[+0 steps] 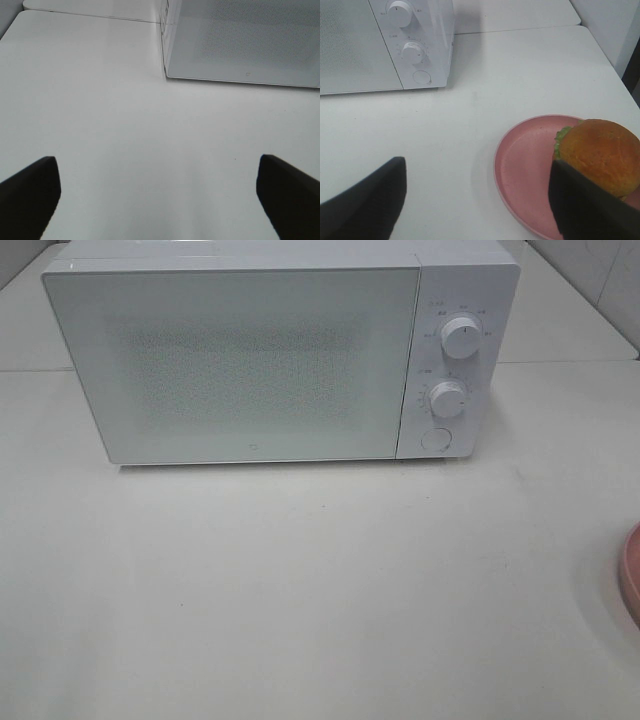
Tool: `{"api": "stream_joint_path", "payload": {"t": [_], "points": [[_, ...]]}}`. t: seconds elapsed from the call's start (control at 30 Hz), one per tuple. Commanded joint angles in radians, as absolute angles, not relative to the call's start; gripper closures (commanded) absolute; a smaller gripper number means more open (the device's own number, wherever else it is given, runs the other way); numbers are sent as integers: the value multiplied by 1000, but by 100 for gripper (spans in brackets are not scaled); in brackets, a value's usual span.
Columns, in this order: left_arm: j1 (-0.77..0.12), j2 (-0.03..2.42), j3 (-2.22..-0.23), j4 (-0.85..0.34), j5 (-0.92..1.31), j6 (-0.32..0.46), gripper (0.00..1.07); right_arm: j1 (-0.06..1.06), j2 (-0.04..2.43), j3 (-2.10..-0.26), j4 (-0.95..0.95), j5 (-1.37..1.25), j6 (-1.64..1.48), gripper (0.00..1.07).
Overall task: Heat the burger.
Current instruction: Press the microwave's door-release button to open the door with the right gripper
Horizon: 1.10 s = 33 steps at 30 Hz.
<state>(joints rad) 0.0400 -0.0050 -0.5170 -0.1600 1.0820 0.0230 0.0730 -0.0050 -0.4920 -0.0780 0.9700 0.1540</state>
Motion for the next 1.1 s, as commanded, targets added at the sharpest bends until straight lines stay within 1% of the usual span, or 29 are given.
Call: {"api": "stream_joint_path", "payload": {"t": [0.03, 0.6, 0.8, 1.1], "points": [[44, -29, -516, -160, 1066, 24, 6, 65, -30, -493, -75, 961, 153, 31], [44, -29, -516, -160, 1066, 24, 6, 65, -25, -508, -75, 942, 152, 31], [44, -29, -516, -160, 1066, 24, 6, 65, 53, -521, -77, 902, 151, 31], [44, -29, -516, -160, 1066, 24, 6, 65, 205, -520, -77, 761, 151, 31]]}}
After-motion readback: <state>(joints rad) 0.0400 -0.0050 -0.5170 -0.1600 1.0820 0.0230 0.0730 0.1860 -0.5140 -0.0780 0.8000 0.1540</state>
